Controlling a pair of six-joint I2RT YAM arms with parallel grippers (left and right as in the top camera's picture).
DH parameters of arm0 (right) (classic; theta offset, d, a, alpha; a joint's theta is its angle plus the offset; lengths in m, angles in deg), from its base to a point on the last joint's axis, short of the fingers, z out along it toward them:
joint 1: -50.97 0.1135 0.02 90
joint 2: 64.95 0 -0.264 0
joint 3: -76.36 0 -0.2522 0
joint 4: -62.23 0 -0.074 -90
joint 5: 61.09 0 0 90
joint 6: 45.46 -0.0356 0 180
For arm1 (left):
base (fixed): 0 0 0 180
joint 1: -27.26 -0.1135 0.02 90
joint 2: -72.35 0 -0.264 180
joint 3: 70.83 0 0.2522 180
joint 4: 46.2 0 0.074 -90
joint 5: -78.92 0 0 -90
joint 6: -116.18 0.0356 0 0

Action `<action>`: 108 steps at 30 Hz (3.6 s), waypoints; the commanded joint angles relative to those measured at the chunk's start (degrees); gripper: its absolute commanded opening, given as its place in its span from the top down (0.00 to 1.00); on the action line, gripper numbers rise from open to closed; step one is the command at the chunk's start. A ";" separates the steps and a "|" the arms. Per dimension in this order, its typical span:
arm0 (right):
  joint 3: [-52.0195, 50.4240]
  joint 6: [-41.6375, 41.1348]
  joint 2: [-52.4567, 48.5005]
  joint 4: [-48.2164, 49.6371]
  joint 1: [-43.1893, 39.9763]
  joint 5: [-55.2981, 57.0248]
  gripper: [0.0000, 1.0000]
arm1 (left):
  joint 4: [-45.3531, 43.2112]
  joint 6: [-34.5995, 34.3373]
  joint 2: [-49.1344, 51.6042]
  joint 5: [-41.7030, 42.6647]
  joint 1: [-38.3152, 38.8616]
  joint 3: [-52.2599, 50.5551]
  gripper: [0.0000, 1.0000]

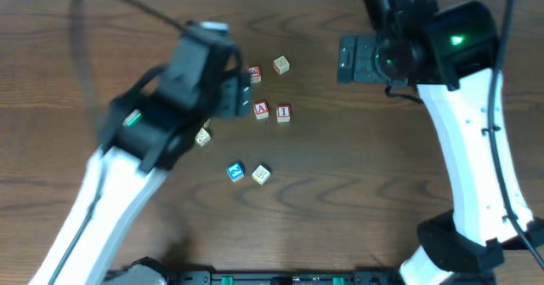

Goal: Spell out Ai2

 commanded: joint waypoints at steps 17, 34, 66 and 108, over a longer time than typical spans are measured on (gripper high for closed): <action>-54.73 -0.37 17.79 35.15 5.68 0.85 0.01 | 11.39 2.29 -10.51 -9.49 -0.17 0.02 0.04; -64.70 4.39 1.09 59.87 -0.74 -5.60 0.02 | 11.28 1.90 -10.29 -9.55 -0.17 0.02 0.04; -64.70 -3.89 -5.97 73.09 0.79 -12.07 0.62 | 11.10 0.98 -7.56 -9.51 -0.13 0.02 0.05; -64.70 -4.70 -8.70 76.72 3.89 -13.22 0.58 | 11.13 0.76 -7.56 -9.51 -0.13 0.02 0.04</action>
